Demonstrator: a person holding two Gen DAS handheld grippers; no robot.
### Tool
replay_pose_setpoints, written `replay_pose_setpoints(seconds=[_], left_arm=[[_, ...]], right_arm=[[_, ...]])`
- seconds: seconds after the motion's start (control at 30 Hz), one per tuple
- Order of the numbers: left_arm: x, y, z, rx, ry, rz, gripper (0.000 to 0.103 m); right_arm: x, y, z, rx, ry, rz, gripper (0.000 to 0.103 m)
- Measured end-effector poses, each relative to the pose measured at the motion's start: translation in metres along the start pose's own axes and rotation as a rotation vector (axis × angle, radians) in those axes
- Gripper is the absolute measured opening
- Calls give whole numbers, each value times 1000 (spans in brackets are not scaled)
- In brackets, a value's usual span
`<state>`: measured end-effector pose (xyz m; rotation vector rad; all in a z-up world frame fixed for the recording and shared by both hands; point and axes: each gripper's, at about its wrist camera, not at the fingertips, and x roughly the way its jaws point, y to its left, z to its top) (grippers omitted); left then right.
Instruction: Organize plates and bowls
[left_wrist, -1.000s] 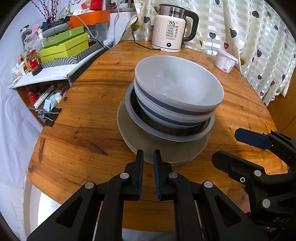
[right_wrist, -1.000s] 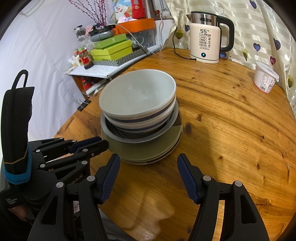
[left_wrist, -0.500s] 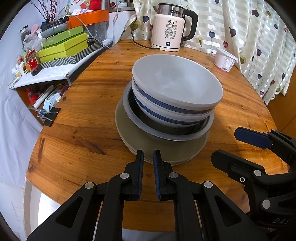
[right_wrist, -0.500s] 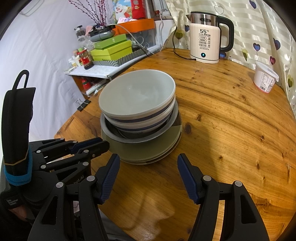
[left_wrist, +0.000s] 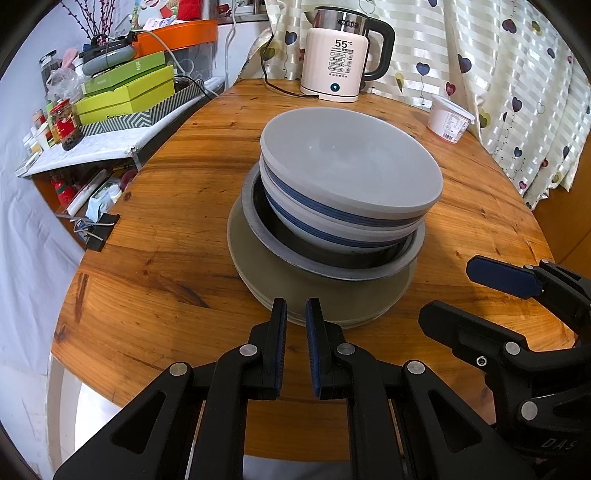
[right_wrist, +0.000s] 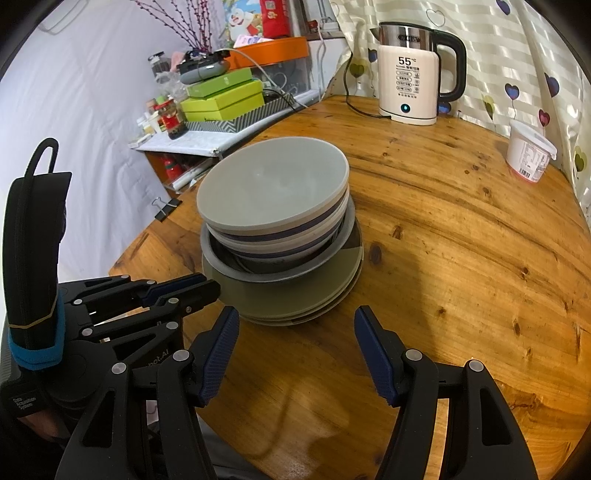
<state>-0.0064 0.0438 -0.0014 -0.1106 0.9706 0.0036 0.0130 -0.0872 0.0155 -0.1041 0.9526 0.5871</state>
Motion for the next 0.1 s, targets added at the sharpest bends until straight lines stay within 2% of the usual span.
replay_pose_setpoints(seconds=[0.1], left_arm=[[0, 0, 0, 1, 0, -3, 11]], right_arm=[[0, 0, 0, -1, 0, 0, 66]])
